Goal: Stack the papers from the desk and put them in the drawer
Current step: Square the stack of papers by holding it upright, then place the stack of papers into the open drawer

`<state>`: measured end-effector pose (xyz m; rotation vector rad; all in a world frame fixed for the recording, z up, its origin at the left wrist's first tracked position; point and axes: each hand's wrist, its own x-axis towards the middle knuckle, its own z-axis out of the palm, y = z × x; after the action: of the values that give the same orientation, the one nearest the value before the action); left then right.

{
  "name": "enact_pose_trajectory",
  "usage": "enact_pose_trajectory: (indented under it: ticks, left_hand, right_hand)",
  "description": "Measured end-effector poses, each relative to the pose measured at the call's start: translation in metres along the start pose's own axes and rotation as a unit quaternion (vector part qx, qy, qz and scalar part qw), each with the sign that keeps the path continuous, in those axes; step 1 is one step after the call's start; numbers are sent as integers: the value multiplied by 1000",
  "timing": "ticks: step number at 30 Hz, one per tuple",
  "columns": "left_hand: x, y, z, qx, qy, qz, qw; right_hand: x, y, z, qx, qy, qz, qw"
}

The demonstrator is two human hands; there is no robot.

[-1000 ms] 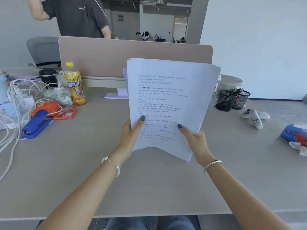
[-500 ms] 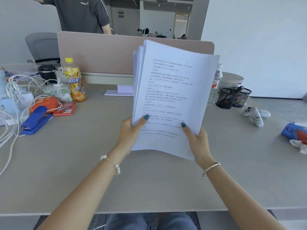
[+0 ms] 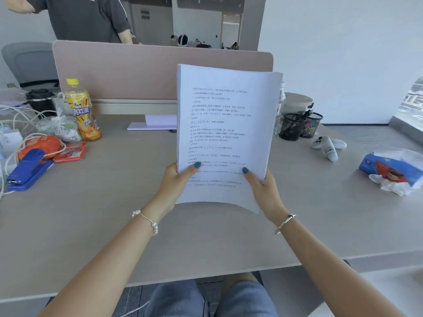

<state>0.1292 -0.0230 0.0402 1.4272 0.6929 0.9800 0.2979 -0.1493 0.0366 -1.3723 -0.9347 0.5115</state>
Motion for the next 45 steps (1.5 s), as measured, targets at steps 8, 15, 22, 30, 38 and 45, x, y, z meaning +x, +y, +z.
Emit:
enact_pose_trajectory:
  ticks: [8, 15, 22, 30, 38, 45]
  left_hand:
    - [-22, 10, 57, -16, -64, 7, 998]
    - [-78, 10, 131, -72, -147, -9, 986]
    - [-154, 4, 200, -101, -247, -68, 961]
    - [-227, -14, 264, -111, -312, -92, 939]
    - [-268, -36, 320, -90, -382, -144, 909]
    - [-307, -68, 358, -110, -395, -232, 882]
  right_hand:
    - [-38, -22, -62, -3, 71, -24, 997]
    - [-103, -38, -140, -20, 138, -18, 990]
    - [-182, -50, -228, -85, 174, 28, 981]
    - [-260, -53, -301, -135, 195, 91, 967]
    - [-313, -46, -360, -178, 224, 134, 949]
    - [-337, -32, -419, -231, 175, 250, 924]
